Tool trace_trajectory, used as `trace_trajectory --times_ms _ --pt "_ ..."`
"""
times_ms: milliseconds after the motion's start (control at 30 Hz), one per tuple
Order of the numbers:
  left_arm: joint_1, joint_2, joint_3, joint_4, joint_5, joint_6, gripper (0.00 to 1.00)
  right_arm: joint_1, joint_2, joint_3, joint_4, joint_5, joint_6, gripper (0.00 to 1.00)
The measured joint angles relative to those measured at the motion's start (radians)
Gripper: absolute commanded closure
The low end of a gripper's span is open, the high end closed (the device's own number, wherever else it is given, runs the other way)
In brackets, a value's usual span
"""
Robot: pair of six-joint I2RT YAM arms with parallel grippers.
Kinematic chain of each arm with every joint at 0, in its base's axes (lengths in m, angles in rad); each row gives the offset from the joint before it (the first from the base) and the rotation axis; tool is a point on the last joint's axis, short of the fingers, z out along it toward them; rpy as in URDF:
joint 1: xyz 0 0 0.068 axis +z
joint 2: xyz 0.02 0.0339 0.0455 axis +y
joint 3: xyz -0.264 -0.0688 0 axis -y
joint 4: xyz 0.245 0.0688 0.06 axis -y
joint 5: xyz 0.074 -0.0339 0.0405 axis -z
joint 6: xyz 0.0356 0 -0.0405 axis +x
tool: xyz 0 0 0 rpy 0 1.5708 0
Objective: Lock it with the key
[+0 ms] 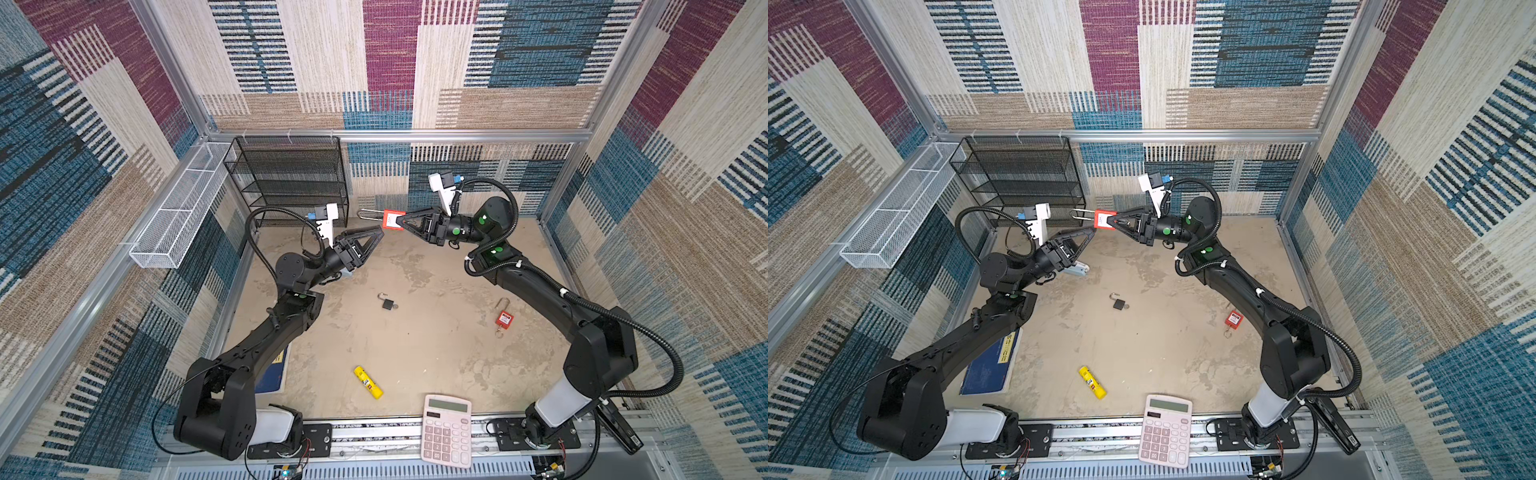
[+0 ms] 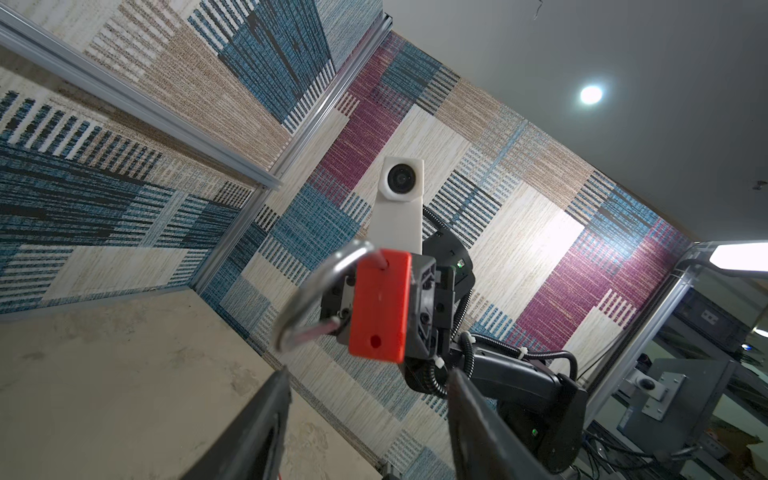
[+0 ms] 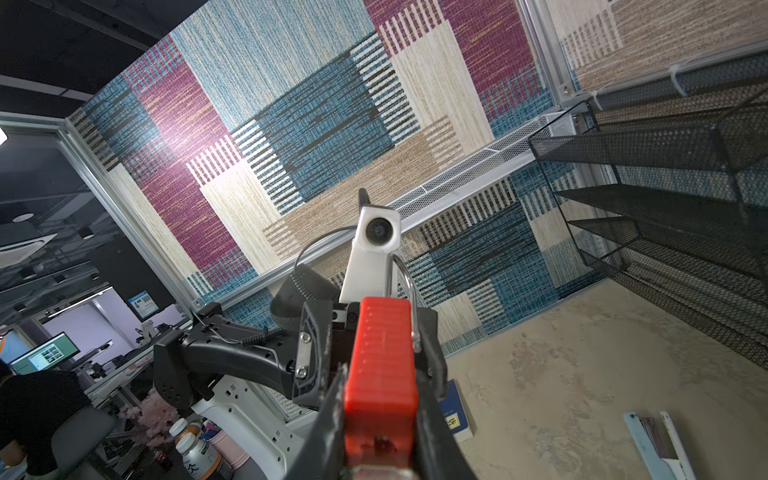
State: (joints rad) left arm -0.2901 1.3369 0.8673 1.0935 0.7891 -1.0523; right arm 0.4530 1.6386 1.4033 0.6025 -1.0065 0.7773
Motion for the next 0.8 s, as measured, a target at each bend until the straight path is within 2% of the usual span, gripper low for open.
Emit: trace_trajectory --times_ms 233,533,633,800 --pt "0.071 -0.079 -0.012 -0.058 0.004 0.042 0.36 -0.016 -0.022 0.0 -0.019 -0.016 -0.017 0.91" --pt "0.099 -0.043 0.075 -0.077 0.054 0.041 0.4 -0.016 -0.031 0.0 -0.054 -0.071 -0.034 0.91" --pt "0.1 -0.021 0.096 -0.076 0.066 0.035 0.48 -0.016 -0.031 0.002 -0.055 -0.085 -0.035 0.91" --pt "0.1 -0.008 0.1 -0.073 0.081 0.026 0.74 -0.016 -0.029 0.008 -0.059 -0.095 -0.035 0.91"
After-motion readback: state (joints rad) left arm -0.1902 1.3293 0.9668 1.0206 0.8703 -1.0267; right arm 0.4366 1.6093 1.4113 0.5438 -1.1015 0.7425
